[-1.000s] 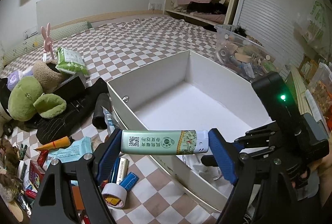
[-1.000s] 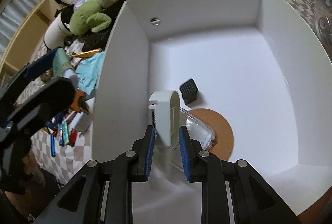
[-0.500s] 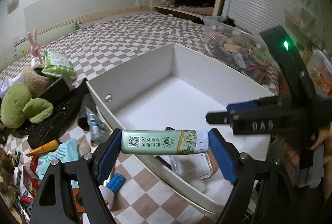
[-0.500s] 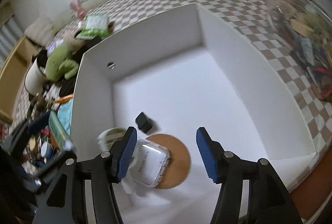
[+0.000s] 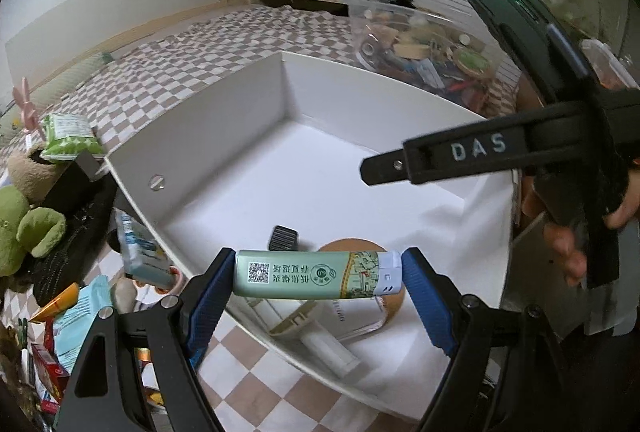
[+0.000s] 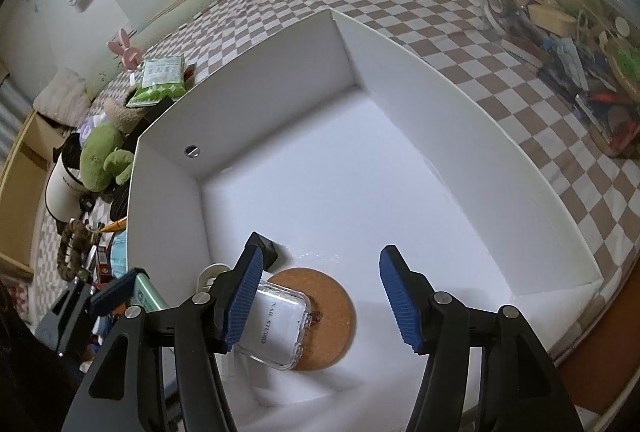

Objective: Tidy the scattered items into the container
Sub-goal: 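Open the right gripper to drop the white plastic tool into the box, then open the left gripper to drop the green tube into the box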

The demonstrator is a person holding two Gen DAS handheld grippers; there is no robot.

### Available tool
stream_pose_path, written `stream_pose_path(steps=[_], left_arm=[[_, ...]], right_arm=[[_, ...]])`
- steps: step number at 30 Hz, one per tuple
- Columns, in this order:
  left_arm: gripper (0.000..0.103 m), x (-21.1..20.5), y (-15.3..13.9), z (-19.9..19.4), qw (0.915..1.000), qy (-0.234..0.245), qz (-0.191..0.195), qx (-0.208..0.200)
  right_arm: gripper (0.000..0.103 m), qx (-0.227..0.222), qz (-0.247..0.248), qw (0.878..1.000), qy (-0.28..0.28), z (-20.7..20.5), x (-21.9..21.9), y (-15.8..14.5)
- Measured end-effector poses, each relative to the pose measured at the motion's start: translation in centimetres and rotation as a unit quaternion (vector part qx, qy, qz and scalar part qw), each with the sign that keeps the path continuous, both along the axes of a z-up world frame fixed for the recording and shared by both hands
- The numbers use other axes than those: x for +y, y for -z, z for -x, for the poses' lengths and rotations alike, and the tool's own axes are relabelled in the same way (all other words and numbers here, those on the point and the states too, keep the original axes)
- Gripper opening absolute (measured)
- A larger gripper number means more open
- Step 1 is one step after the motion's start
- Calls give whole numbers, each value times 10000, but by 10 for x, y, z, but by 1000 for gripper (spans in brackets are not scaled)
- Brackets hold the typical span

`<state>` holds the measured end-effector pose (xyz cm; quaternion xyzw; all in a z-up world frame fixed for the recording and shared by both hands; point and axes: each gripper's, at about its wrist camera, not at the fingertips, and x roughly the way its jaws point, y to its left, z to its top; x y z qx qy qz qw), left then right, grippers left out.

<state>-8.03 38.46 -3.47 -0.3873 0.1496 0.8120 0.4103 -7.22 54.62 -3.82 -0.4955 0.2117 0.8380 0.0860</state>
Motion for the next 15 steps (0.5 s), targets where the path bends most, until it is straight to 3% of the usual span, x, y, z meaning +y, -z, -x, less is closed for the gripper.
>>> stream_pose_path(steps=[6,10,13,14,15], left_arm=[[84,0,0,-1,10000,43,-4,-39],[99,0,-3,-3,10000,37,-28,12],[100,-1,-7,-5,9999,40,-79,56],[100,-1,-8,-6,9999,36,-86,62],[100,-2,-9,-6,9999,29,-89,79]], right_arm=[[61,-18,131,9998,139,-1,3,1],[61,-1,123,9998,174,-2,3,-1],[62,30,107,9998,188,-3,2,-4],[64,41,102,9998,192,-4,2,-5],[73,53,95,9997,197,-4,2,-6]])
